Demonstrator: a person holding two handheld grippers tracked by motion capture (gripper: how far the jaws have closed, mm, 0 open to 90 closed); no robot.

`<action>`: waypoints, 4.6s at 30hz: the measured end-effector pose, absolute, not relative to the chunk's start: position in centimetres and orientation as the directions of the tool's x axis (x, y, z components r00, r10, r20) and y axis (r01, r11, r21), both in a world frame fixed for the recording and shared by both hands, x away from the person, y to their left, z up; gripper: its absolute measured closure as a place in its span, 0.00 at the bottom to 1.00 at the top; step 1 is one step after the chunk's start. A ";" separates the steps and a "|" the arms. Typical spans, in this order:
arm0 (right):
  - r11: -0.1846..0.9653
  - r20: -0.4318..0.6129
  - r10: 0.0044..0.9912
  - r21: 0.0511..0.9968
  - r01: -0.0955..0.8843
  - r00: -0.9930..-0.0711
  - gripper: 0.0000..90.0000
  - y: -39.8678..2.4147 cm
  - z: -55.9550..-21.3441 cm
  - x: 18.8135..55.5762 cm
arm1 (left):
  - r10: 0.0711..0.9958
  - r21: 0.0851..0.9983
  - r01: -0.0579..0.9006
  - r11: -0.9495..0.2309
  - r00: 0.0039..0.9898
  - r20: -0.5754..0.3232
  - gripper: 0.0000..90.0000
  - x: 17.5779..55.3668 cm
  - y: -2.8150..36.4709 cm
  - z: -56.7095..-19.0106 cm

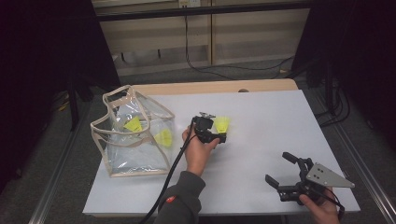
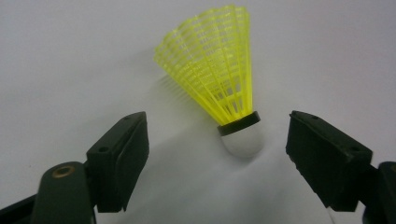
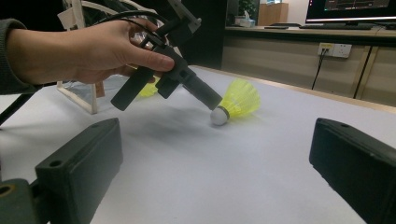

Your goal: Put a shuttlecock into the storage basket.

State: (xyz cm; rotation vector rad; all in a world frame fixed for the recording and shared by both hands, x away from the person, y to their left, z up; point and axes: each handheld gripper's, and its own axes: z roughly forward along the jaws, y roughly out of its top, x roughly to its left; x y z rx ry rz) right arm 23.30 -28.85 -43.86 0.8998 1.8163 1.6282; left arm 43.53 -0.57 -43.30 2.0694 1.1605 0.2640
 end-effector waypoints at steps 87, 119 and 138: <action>0.050 0.034 0.773 0.992 0.115 -0.634 0.03 -29.1 -43.7 23.2 | 0.822 0.645 0.695 -0.318 0.541 -0.178 0.72 43.9 -2.9 -44.7; 0.052 0.032 0.774 0.992 0.113 -0.632 0.03 -29.1 -43.7 23.1 | 0.760 0.606 0.714 -0.349 0.595 -0.263 0.72 42.6 -0.5 -40.8; 0.053 0.032 0.773 0.992 0.114 -0.634 0.03 -29.0 -43.8 23.2 | 0.738 0.600 0.714 -0.360 0.612 -0.285 0.72 42.0 0.9 -38.6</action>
